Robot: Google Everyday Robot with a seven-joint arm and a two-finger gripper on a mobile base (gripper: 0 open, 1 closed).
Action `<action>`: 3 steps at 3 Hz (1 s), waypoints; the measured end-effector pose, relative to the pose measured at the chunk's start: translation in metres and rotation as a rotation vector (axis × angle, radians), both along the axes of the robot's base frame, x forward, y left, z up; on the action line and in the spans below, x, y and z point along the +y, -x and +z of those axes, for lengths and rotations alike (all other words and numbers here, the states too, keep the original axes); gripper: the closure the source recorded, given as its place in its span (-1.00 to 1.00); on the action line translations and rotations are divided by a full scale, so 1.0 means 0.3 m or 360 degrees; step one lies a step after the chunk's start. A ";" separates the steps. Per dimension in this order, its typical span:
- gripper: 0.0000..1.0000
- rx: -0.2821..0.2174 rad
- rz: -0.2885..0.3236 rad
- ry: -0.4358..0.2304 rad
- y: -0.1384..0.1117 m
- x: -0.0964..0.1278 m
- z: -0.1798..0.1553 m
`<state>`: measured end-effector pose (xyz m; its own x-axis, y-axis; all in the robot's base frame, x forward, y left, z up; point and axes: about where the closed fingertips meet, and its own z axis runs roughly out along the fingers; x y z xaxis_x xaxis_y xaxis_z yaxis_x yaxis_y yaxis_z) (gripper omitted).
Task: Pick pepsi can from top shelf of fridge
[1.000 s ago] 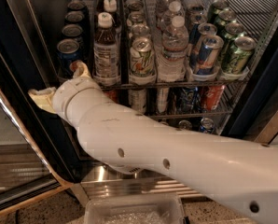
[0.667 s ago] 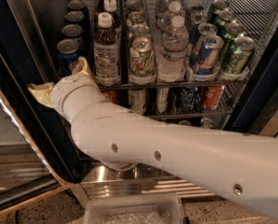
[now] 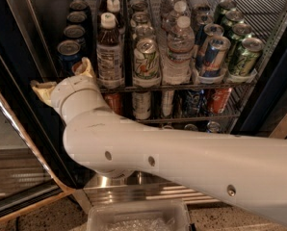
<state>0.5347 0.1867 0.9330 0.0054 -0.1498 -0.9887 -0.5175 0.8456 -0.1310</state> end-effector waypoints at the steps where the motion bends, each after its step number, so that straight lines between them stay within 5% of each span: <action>1: -0.48 -0.0001 0.0000 0.0000 0.000 0.000 0.001; 2: -0.36 -0.0004 -0.0002 0.0001 -0.001 0.000 0.003; 3: -0.24 -0.0045 -0.0103 0.0011 -0.075 -0.033 0.013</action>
Offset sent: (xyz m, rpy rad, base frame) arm 0.0040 -0.0022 0.0005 -0.0007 -0.0054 -0.0119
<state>0.5573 0.1767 0.9368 0.0234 -0.1574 -0.9873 -0.4577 0.8763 -0.1506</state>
